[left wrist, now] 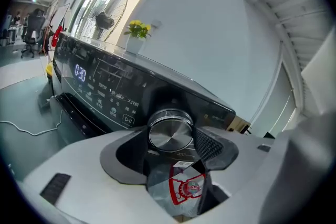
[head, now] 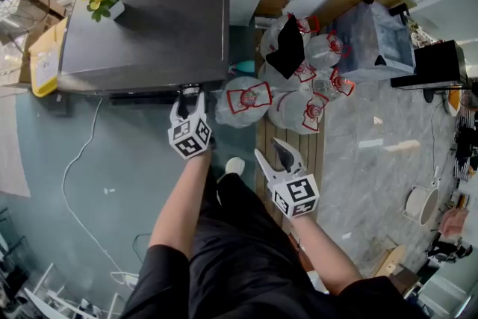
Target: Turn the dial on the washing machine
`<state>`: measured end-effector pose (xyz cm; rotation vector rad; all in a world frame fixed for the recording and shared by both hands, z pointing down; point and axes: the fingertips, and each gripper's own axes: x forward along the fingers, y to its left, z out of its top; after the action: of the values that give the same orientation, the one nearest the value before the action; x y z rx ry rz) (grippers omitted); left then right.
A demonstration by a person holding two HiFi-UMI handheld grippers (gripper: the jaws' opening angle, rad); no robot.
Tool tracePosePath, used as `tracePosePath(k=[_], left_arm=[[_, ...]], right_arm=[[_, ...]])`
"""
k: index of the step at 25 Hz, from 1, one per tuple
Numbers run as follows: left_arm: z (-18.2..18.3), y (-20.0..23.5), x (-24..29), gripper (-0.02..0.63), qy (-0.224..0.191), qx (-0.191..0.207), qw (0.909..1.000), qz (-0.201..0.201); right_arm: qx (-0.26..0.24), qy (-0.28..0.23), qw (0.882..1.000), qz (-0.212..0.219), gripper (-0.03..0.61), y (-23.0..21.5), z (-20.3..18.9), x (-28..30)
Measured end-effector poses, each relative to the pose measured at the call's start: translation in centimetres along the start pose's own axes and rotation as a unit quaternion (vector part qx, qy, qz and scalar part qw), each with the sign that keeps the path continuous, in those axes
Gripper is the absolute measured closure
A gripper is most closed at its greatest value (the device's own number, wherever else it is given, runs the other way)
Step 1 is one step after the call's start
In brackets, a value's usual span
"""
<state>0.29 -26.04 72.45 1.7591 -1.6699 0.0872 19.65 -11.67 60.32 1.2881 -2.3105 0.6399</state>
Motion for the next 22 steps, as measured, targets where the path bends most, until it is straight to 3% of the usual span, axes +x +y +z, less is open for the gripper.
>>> tracePosePath(k=[14, 22], left_arm=[[-0.2, -0.2, 0.0, 0.351, 0.030, 0.093, 0.9951, 0.015], [-0.2, -0.5, 0.1, 0.351, 0.039, 0.157, 0.9861, 0.039]], right_arm=[[0.017, -0.009, 1.000, -0.016, 0.410, -1.4, 0.8, -0.4], [0.017, -0.012, 1.000, -0.020, 0.413, -1.7, 0.9, -0.5]])
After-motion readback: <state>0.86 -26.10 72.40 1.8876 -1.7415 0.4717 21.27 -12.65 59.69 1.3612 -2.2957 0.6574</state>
